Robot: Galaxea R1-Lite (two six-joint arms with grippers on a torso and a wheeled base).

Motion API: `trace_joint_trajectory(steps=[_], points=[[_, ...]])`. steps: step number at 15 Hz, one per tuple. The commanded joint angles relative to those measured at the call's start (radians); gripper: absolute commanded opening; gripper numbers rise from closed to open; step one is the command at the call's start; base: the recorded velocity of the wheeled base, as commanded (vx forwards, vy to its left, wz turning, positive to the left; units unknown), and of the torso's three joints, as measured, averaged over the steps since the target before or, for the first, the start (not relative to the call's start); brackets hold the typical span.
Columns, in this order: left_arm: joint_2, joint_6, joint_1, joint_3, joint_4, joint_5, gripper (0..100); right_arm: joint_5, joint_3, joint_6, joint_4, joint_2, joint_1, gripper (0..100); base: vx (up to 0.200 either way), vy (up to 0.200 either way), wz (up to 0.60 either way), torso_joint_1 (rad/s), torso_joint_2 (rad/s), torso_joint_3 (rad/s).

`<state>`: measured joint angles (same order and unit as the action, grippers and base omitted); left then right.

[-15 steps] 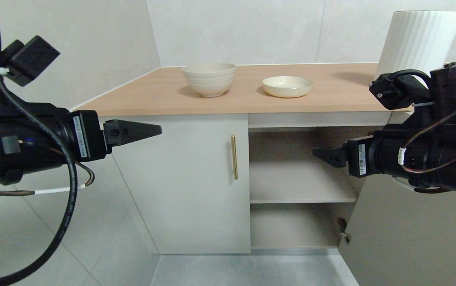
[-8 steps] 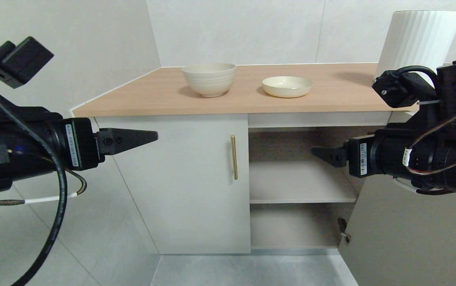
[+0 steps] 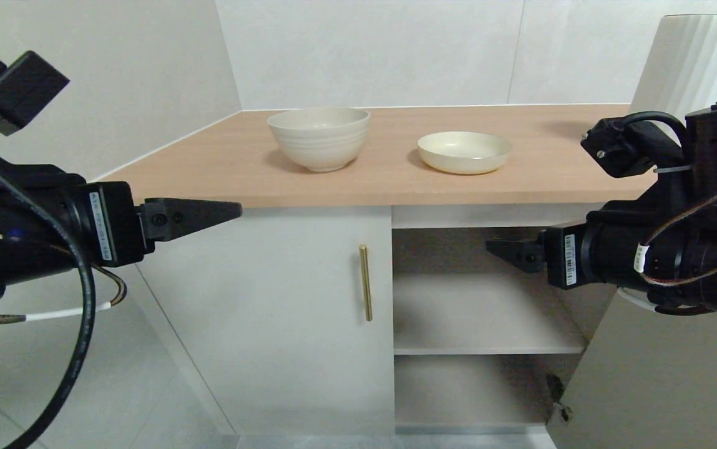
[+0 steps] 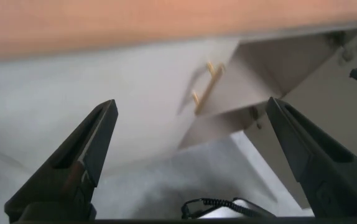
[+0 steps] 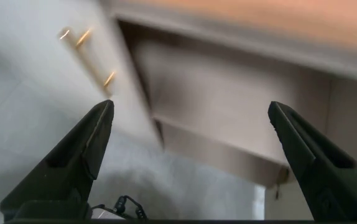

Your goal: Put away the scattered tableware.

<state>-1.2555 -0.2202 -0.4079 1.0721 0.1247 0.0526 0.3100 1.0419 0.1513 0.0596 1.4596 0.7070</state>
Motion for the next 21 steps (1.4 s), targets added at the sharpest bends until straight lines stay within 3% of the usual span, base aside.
trace_joint_trajectory(steps=[1, 5, 12, 21], points=[[0.028, -0.002, 0.0, -0.001, -0.013, 0.0, 100, -0.002, -0.003, -0.001, 0.0, -0.011, 0.0, 100, 0.0, 0.0, 0.0, 0.0, 0.0, 0.0], [0.036, -0.004, 0.0, -0.015, -0.037, 0.0, 100, -0.002, -0.016, 0.001, 0.108, 0.002, 0.005, 100, 0.0, 0.0, 0.0, 0.0, 0.0, 0.0], [0.025, -0.001, -0.005, -0.052, -0.096, 0.003, 100, 0.001, -0.017, 0.004, 0.118, 0.013, 0.012, 100, 0.0, 0.0, 0.0, 0.0, 0.0, 0.0], [0.019, -0.004, -0.017, -0.054, -0.1, 0.001, 100, 0.04, -0.026, -0.001, 0.146, 0.015, 0.032, 100, 0.0, 0.0, 0.0, 0.0, 0.0, 0.0]])
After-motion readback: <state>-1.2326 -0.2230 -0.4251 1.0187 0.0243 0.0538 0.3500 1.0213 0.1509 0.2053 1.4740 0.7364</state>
